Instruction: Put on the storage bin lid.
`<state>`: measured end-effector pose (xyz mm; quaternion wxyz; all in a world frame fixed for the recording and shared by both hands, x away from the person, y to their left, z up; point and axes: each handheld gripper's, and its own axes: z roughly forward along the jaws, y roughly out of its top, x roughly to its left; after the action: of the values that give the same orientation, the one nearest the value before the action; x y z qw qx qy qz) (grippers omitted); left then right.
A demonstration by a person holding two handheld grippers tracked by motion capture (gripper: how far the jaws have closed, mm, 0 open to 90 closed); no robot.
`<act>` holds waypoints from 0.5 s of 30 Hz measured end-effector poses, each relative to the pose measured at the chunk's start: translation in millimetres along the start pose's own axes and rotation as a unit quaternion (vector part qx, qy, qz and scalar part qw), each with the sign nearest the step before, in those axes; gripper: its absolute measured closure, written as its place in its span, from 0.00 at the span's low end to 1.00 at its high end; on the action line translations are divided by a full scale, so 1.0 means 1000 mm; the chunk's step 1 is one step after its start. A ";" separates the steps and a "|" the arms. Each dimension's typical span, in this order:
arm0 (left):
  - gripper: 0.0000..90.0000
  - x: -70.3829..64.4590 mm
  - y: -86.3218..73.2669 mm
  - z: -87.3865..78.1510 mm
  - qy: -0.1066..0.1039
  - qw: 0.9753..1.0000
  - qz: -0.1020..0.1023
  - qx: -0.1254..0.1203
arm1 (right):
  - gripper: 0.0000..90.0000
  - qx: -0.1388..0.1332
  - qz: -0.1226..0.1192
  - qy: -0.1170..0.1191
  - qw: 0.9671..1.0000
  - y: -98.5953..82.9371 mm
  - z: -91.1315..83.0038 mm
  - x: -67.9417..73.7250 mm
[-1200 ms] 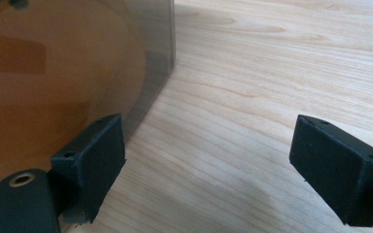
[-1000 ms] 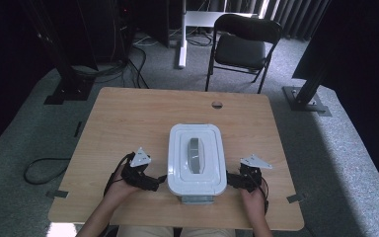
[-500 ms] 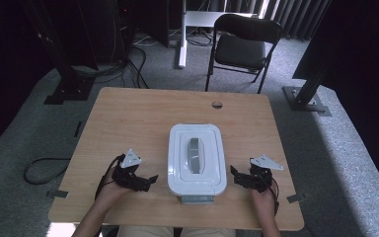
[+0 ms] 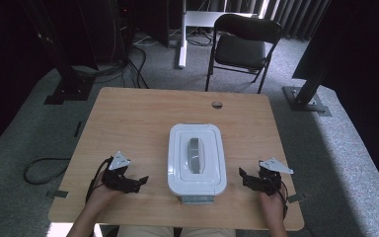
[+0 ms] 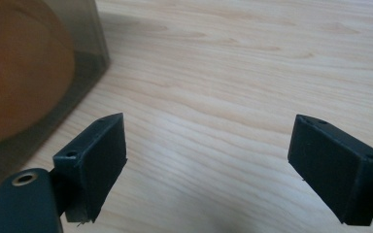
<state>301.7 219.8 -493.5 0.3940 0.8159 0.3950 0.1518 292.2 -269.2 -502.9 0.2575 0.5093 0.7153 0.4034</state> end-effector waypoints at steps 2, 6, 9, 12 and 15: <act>0.03 0.002 -0.003 -0.001 0.003 1.000 -0.002 0.000 | 0.15 0.005 0.002 -0.005 1.000 -0.003 -0.001 -0.003; 0.03 0.005 -0.008 -0.003 0.006 1.000 -0.007 -0.003 | 0.15 0.011 0.010 -0.015 1.000 -0.011 -0.006 -0.009; 0.03 0.008 -0.013 -0.004 0.008 1.000 -0.012 -0.005 | 0.15 0.013 0.011 -0.021 1.000 -0.015 -0.009 -0.010; 0.03 0.011 -0.017 -0.007 0.014 1.000 -0.012 -0.002 | 0.15 0.021 0.013 -0.022 0.999 -0.020 -0.011 -0.012; 0.03 0.015 -0.023 -0.011 0.023 1.000 -0.013 0.002 | 0.15 0.027 0.013 -0.026 0.999 -0.025 -0.012 -0.013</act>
<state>292.5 245.7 -505.0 0.3856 0.8076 0.4150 0.1641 273.9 -289.0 -517.9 0.2566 0.5357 0.7124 0.3737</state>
